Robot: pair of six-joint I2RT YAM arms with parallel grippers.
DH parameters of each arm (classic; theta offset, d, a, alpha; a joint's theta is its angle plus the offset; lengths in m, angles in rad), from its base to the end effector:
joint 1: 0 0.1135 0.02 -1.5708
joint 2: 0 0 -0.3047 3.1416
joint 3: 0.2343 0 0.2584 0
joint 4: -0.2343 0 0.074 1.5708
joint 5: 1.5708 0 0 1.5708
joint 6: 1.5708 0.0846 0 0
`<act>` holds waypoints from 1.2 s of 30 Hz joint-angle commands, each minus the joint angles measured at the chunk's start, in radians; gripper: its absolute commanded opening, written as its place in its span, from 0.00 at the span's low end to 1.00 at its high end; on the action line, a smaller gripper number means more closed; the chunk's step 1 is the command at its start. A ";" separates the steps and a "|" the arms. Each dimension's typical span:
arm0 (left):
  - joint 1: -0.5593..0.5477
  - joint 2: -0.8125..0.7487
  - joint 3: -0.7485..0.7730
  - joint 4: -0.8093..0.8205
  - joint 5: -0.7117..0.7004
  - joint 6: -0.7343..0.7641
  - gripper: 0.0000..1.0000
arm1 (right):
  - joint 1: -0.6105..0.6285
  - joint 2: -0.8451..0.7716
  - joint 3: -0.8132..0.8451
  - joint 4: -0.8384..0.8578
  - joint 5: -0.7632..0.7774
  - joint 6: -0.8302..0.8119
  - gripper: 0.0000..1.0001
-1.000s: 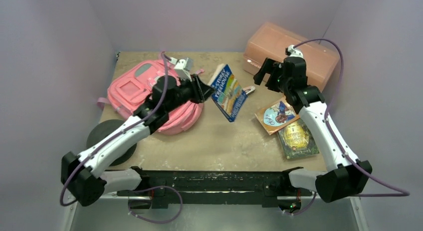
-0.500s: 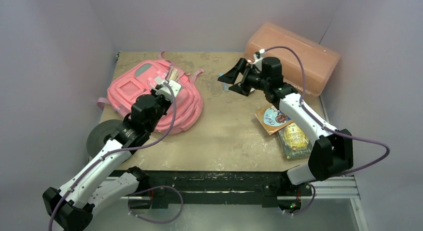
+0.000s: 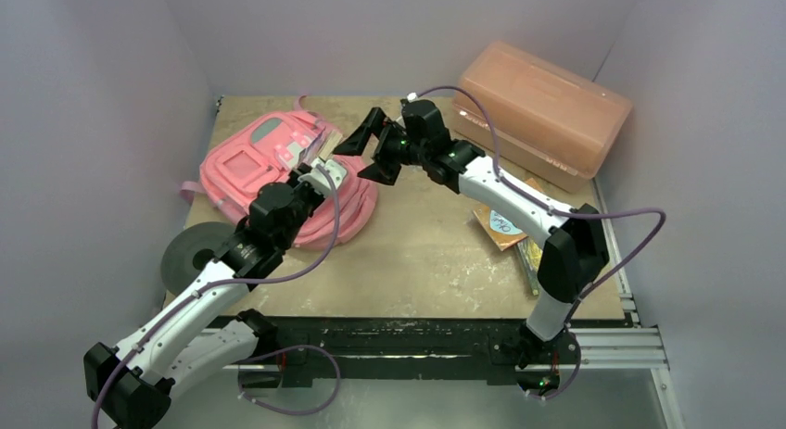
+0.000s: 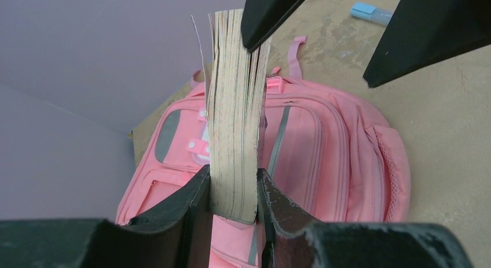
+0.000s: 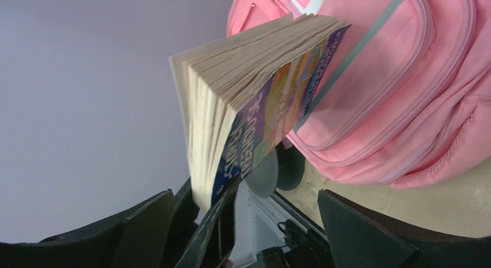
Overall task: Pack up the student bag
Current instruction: Place the book in the student bag.
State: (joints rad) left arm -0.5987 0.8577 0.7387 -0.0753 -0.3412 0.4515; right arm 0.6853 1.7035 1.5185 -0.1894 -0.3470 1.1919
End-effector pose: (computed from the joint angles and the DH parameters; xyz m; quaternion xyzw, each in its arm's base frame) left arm 0.2045 -0.1052 0.3440 0.2883 0.7127 0.0847 0.6339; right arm 0.3390 0.3142 0.3721 0.1099 0.8123 0.5318 0.2127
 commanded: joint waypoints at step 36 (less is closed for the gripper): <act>-0.042 -0.187 -0.012 0.075 0.115 -0.088 0.73 | 0.123 0.180 0.139 -0.192 0.315 0.076 0.56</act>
State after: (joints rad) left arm -0.6548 0.7353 0.7502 -0.1310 -0.1646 0.4179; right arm 0.8059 1.9434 1.6993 -0.4400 -0.0383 1.2514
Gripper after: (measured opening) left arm 0.719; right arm 0.582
